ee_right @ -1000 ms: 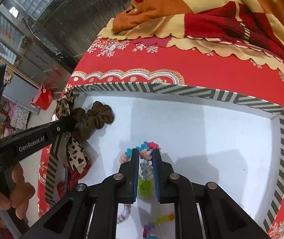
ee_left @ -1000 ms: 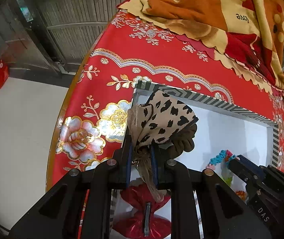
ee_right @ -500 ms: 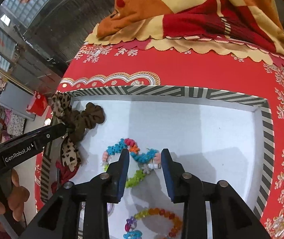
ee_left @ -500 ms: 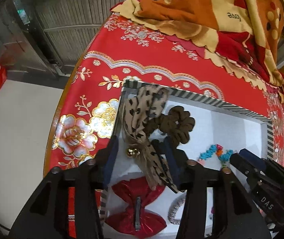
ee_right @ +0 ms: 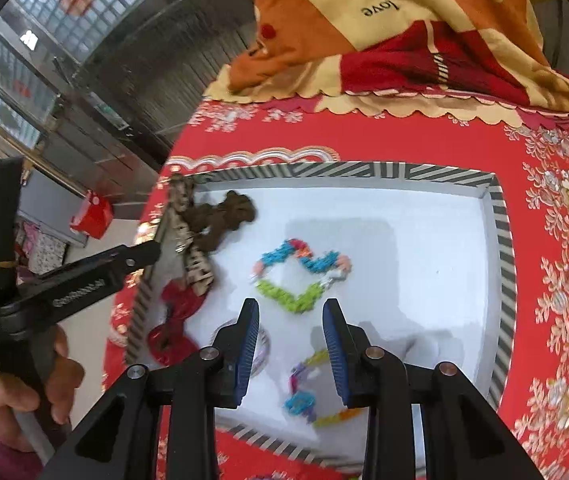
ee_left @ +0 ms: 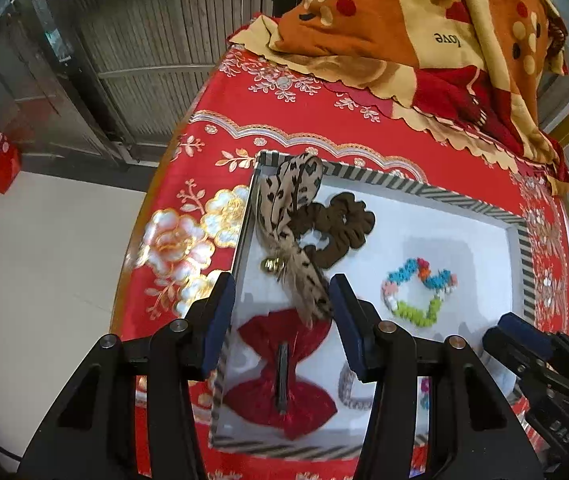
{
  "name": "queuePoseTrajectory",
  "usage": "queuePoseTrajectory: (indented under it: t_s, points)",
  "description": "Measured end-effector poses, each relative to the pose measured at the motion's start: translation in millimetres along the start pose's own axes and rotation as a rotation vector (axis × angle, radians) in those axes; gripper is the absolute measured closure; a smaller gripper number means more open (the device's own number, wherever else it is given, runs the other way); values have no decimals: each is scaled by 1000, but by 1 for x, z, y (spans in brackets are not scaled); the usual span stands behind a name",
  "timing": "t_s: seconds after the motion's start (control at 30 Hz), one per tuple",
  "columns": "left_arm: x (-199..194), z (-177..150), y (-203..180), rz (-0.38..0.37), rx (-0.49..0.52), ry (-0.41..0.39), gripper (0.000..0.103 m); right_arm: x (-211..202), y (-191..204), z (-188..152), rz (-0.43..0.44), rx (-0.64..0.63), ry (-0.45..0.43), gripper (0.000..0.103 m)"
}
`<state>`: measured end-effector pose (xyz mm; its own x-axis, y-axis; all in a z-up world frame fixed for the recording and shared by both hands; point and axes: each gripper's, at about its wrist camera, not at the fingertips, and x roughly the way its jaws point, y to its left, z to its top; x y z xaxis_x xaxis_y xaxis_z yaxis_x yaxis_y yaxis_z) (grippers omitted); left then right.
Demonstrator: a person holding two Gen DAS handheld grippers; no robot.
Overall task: Organize jewelry
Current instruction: 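Withdraw both tools from the tray toward the remaining black items, then grasp the black velvet headband with the right tool while the left tool approaches the black scrunchie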
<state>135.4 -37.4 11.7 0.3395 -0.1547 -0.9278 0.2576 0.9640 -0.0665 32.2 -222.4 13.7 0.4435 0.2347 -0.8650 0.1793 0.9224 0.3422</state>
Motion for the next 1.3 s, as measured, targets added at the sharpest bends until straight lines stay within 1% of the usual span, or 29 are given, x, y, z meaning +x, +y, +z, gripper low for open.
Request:
queuePoseTrajectory:
  t_s: [0.27, 0.43, 0.53, 0.8, 1.03, 1.13, 1.3]
  points:
    - [-26, -28, -5, 2, 15, -23, 54, -28, 18, -30, 10, -23, -33, 71]
    - [-43, -48, -11, 8, 16, -46, 54, -46, 18, -50, 7, -25, -60, 71]
    - [-50, -61, -16, 6, 18, -49, 54, -55, 18, -62, -8, -34, -66, 68]
    - [-61, -97, -28, 7, 15, -38, 54, -67, 7, -94, -14, -28, -55, 66]
    - [-67, -129, -36, 25, 2, -36, 54, -74, 2, -117, -27, -45, -44, 66]
    - [-69, -140, -38, 30, 1, -27, 54, -75, 0, -125, -28, -50, -36, 66]
    - [-75, -154, -41, 44, 6, -35, 54, -79, -3, -136, -29, -60, -33, 66]
